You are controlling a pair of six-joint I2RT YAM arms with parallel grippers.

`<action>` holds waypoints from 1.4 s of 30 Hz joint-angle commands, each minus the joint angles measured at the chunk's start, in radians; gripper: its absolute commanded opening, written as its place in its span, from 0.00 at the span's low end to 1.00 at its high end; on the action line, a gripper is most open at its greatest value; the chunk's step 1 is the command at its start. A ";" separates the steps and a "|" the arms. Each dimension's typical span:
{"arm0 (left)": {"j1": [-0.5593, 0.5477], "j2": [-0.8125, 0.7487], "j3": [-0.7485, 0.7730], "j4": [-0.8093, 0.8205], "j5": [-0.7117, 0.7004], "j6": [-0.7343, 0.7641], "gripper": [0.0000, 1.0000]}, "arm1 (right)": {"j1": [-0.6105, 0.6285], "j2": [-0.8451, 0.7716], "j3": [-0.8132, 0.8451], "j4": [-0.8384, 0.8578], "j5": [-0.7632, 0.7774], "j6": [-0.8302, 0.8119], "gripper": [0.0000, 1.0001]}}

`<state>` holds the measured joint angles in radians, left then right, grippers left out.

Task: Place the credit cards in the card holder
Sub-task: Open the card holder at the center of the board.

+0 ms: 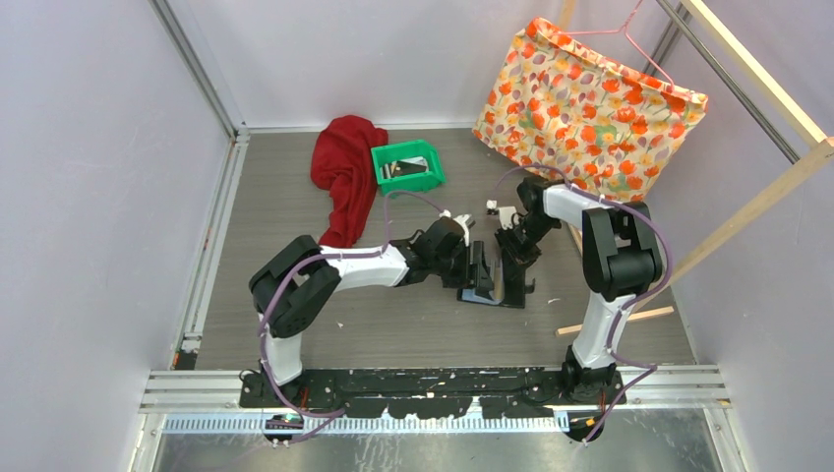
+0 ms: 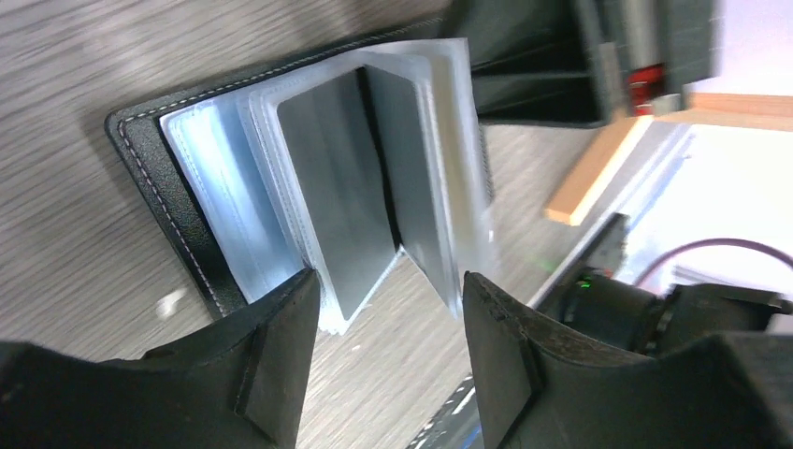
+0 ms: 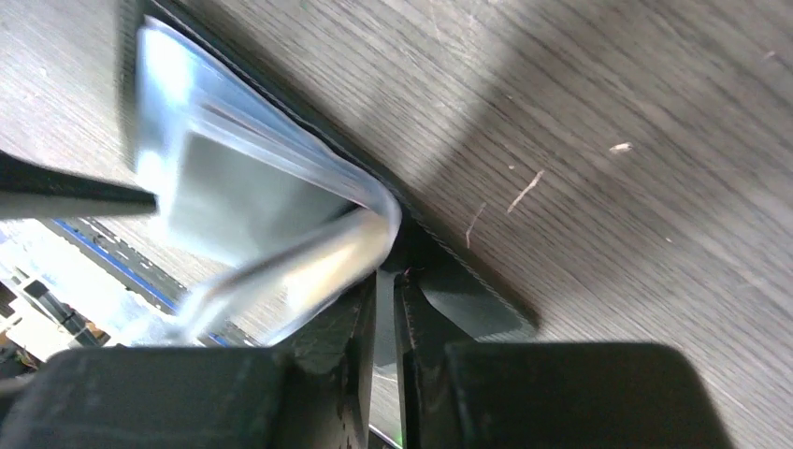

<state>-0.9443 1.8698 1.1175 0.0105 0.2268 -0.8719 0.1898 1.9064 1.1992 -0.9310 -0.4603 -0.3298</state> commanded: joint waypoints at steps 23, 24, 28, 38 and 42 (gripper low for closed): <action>0.011 0.254 0.188 0.505 0.156 -0.179 0.62 | -0.160 -0.134 0.023 0.029 -0.112 -0.037 0.38; 0.014 0.261 0.193 0.504 0.153 -0.173 0.62 | -0.172 -0.147 0.020 0.037 -0.103 -0.034 0.40; 0.024 0.287 0.200 0.503 0.137 -0.168 0.63 | -0.214 -0.205 0.015 0.069 -0.088 -0.025 0.44; 0.085 0.342 0.290 0.486 0.113 -0.172 0.63 | -0.285 -0.311 0.006 0.098 -0.169 -0.041 0.51; 0.102 0.379 0.359 0.471 0.124 -0.183 0.63 | -0.292 -0.304 0.006 0.100 -0.166 -0.042 0.61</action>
<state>-0.8566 2.2322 1.3911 0.4580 0.3553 -1.0630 -0.0929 1.6314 1.1988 -0.8536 -0.5961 -0.3634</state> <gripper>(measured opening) 0.630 0.587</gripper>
